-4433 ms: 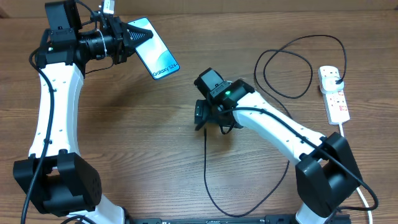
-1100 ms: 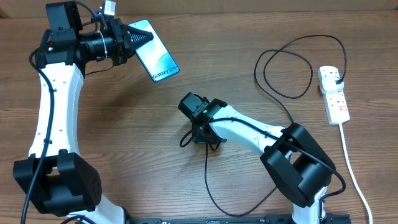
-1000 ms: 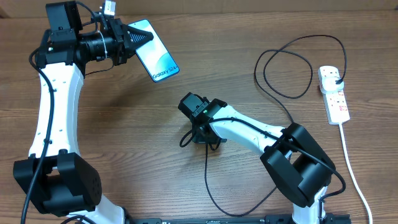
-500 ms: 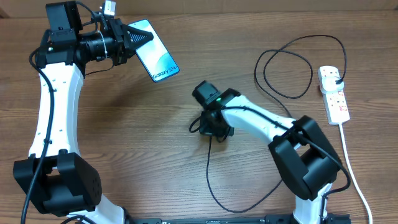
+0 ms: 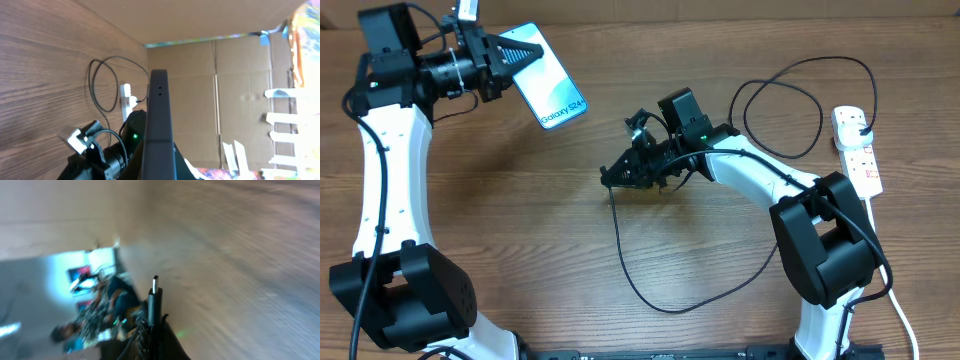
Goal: Plug charger to phone and switch on socket
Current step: 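Carry the plug with the right gripper toward the phone's bottom port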
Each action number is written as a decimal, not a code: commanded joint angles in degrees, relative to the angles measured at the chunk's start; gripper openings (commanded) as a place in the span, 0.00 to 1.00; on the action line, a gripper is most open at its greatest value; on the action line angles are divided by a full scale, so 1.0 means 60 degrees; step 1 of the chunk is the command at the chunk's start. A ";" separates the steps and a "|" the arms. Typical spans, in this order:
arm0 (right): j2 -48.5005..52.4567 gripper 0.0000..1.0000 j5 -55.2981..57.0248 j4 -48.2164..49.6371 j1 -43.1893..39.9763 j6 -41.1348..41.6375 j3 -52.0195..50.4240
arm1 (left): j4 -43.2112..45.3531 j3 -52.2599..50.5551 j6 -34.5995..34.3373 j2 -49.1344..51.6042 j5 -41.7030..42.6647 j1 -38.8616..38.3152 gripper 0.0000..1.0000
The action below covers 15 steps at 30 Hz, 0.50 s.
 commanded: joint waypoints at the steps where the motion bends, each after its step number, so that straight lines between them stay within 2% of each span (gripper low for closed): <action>1: 0.0018 0.04 -0.2080 0.0783 0.0007 0.0076 0.0142 | 0.0284 0.0142 -0.0022 -0.0109 0.0998 0.0197 0.04; 8: 0.0018 0.04 -0.2801 0.3391 0.0007 0.1847 0.0142 | 0.1151 0.0142 -0.0827 -0.0109 0.1242 0.0452 0.04; 14: 0.0018 0.04 -0.3009 0.6900 0.0007 0.4714 0.0142 | 0.2273 0.0142 -0.1789 -0.0109 0.1246 0.0586 0.04; 15: 0.0018 0.04 -0.3009 0.8364 0.0007 0.5916 0.0142 | 0.2736 0.0142 -0.2204 -0.0109 0.1235 0.0637 0.04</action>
